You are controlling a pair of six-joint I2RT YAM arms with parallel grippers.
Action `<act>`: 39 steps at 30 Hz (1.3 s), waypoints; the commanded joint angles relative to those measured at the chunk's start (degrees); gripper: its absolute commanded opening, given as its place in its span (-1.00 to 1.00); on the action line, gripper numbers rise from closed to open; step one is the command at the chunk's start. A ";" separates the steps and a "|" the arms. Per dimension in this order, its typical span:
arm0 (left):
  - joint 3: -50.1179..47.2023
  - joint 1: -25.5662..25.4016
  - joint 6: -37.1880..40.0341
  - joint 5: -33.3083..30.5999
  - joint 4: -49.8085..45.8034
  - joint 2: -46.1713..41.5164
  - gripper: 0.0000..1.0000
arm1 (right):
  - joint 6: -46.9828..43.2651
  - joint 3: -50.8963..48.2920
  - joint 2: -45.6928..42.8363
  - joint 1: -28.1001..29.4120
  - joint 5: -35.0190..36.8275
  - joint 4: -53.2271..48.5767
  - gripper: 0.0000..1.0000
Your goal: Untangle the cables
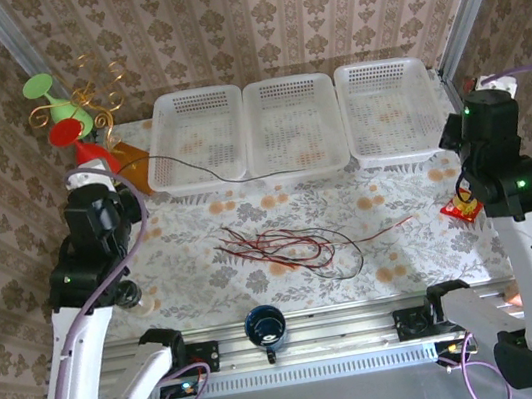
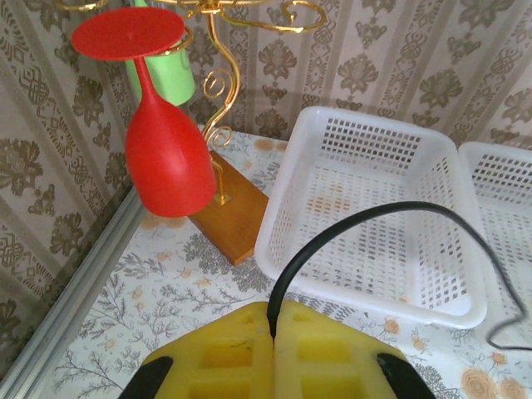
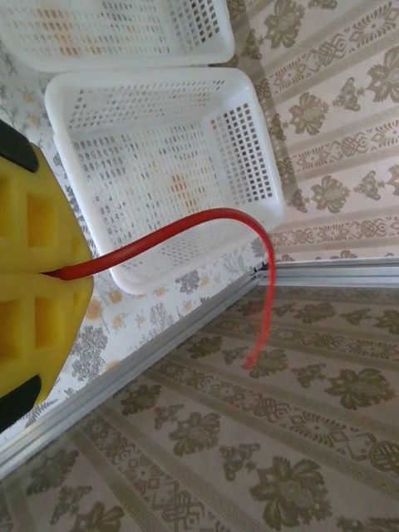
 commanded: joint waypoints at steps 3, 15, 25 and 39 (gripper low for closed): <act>-1.78 0.47 -2.64 5.76 0.73 -1.38 -1.00 | -3.47 3.18 0.46 -0.58 -1.27 2.94 -1.00; 3.97 -3.15 -7.89 19.56 9.32 6.39 -1.00 | -3.65 13.76 8.35 -0.58 -10.67 6.93 -1.00; 8.64 -8.09 -6.87 18.14 14.45 13.51 -1.00 | -1.66 30.03 19.05 0.03 -16.76 6.77 -1.00; 5.54 -12.91 -7.97 16.55 17.34 14.67 -1.00 | -1.12 36.26 33.24 0.12 -12.48 9.97 -1.00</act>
